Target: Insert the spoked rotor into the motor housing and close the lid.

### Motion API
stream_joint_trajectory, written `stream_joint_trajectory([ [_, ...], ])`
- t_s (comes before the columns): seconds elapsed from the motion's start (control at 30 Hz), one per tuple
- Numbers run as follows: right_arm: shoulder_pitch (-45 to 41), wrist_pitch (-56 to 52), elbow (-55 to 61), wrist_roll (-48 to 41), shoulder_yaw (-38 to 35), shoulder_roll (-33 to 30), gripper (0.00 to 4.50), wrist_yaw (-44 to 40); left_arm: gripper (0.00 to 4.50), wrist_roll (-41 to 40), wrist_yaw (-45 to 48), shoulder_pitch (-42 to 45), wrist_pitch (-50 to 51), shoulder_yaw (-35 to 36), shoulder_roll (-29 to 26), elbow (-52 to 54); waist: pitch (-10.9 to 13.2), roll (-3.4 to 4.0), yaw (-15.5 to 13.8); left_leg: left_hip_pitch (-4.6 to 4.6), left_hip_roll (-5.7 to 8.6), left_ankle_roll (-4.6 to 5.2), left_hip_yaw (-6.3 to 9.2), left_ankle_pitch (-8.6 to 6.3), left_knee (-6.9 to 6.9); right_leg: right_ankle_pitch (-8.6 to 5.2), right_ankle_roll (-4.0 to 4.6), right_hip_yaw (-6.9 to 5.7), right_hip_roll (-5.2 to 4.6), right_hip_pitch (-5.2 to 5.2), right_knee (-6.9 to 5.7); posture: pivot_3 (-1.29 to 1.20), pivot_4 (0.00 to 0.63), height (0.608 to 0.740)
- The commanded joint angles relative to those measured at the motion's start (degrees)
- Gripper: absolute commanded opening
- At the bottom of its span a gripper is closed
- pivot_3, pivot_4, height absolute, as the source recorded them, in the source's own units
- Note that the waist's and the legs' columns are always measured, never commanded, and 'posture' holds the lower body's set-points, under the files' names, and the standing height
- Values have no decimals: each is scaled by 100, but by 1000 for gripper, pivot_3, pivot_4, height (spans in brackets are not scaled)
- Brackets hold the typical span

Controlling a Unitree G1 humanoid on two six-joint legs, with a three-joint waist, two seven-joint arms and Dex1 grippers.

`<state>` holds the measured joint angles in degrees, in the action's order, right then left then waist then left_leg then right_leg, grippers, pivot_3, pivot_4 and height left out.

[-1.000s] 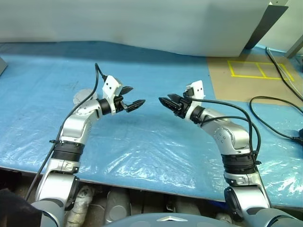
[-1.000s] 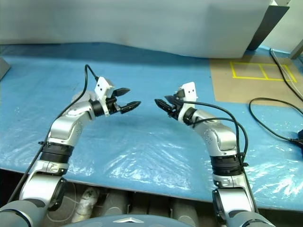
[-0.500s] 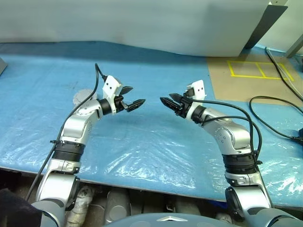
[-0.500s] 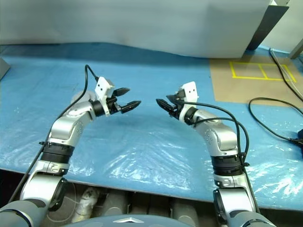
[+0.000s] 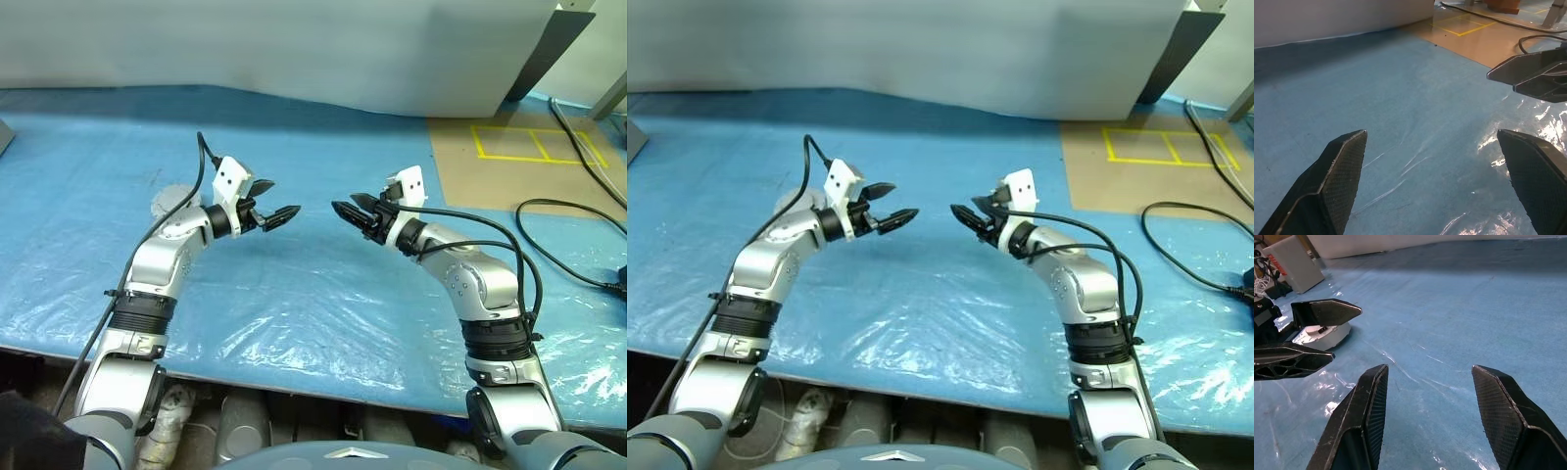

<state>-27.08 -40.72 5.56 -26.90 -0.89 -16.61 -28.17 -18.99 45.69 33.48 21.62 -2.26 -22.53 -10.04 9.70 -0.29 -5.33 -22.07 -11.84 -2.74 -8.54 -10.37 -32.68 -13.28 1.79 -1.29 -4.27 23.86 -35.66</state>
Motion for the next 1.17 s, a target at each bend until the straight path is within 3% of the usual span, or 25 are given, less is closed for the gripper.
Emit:
stream_joint_trajectory([
  [0.03, 22, 55, 320, -53, -72, 18, 2839, 39, 4485, -70, 5, 99, 5, 160, -64, 193, 0, 0, 0, 0, 0, 0, 0, 0, 0, 0, 0, 0, 0, 0, 0, 0, 150, 740],
  [1.17, -32, 55, 263, -42, -43, 33, 2839, 40, 4485, -29, -5, 135, 61, 170, -45, 107, 0, 0, 0, 0, 0, 0, 0, 0, 2, 0, 0, 0, 0, 0, 1, 0, 150, 740],
])
